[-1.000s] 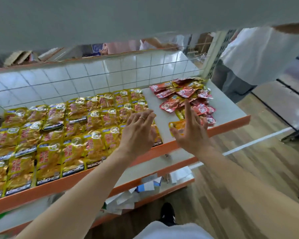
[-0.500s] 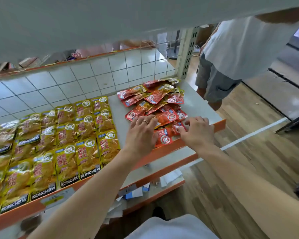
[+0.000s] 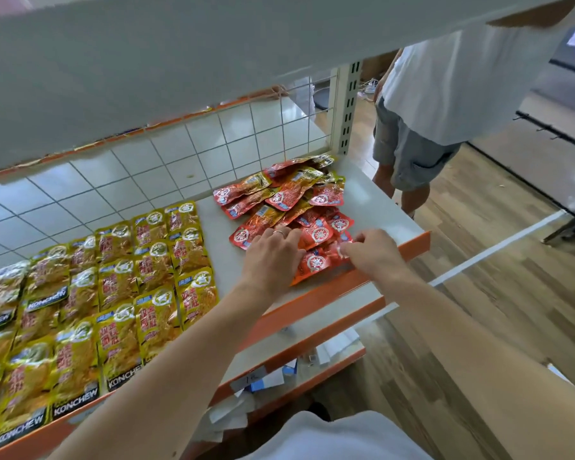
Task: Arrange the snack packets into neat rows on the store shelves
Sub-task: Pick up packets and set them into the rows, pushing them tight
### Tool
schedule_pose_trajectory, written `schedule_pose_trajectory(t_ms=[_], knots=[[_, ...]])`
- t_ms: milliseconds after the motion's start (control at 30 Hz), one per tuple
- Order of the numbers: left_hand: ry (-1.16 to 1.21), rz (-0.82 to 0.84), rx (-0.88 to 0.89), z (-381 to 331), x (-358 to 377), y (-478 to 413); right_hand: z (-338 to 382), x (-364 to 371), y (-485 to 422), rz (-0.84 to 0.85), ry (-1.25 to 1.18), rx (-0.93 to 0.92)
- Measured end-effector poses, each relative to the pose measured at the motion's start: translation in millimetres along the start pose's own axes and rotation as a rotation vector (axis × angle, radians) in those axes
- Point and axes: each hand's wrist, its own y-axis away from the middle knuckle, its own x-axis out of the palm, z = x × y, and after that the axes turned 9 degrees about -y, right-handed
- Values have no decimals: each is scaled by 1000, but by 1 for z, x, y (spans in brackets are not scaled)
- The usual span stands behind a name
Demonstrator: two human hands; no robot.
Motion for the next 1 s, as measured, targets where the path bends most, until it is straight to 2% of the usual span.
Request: schedule_pose_trajectory(t_ms=[100,200,333,433,533,700,800,867,933,1000], knots=[[-185,-48,182,-2,1,3,3,-20,0,-53,-241,28],[-128,-188,225,7,8,2,3,-38,-1,-87,-349,13],[243,-396,-53,18,6,3,-1,-50,-4,-149,-450,-64],[451,-473,-257,16,-7,6,7,-50,-3,-119,-664,-8],[744,-463,-415,13,-22,12,20,-41,4,52,-908,98],[1135,-417,-772,24,-39,46,43,-1,27,365,-968,225],[1270,-430,-951,41,-46,78,59,31,42,536,-1107,281],[1360,-453,-1058,56,-52,100,70,52,55,718,-1200,360],[1434,-501,-1148,73,-59,122,81,74,66,892,-1228,420],[1511,-549,-1203,87,-68,145,91,96,77,993,-1213,440]])
